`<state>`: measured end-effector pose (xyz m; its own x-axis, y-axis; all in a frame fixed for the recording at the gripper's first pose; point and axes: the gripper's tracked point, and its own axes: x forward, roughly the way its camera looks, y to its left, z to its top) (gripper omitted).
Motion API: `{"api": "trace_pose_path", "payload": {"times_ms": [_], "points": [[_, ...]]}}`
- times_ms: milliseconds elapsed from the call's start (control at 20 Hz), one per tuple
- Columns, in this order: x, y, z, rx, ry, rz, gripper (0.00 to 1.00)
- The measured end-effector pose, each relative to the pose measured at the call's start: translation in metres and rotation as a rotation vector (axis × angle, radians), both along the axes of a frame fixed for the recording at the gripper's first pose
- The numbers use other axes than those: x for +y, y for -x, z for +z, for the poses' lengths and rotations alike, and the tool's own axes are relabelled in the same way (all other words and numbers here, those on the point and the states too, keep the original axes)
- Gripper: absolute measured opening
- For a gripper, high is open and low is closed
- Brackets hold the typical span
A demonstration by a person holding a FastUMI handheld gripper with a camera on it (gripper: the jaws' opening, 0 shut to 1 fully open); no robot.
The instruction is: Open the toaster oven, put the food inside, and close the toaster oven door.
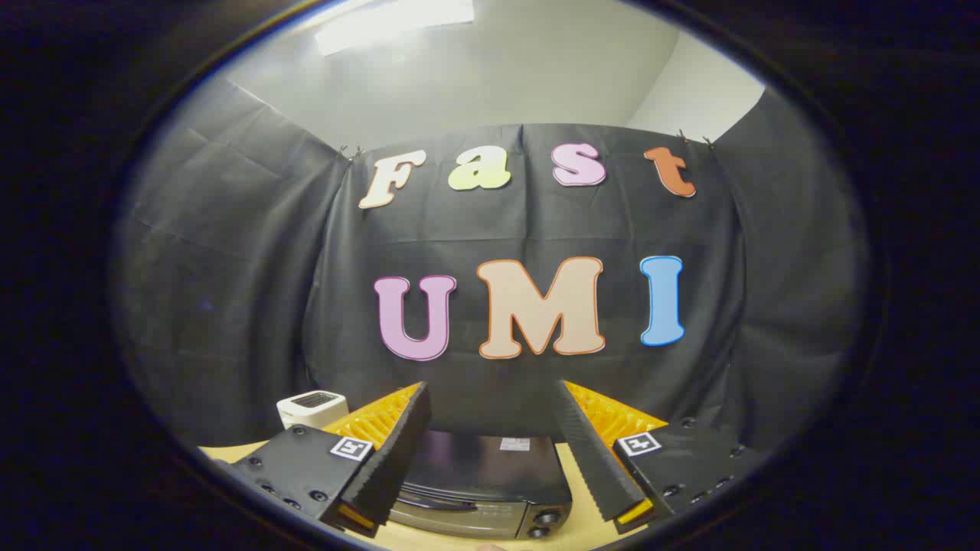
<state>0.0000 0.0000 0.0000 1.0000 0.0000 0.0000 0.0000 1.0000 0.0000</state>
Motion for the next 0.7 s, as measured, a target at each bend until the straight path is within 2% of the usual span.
{"api": "trace_pose_path", "payload": {"times_ms": [700], "points": [[-0.0054,-0.0032,-0.0062,-0.002,-0.008,-0.022,1.0]]}}
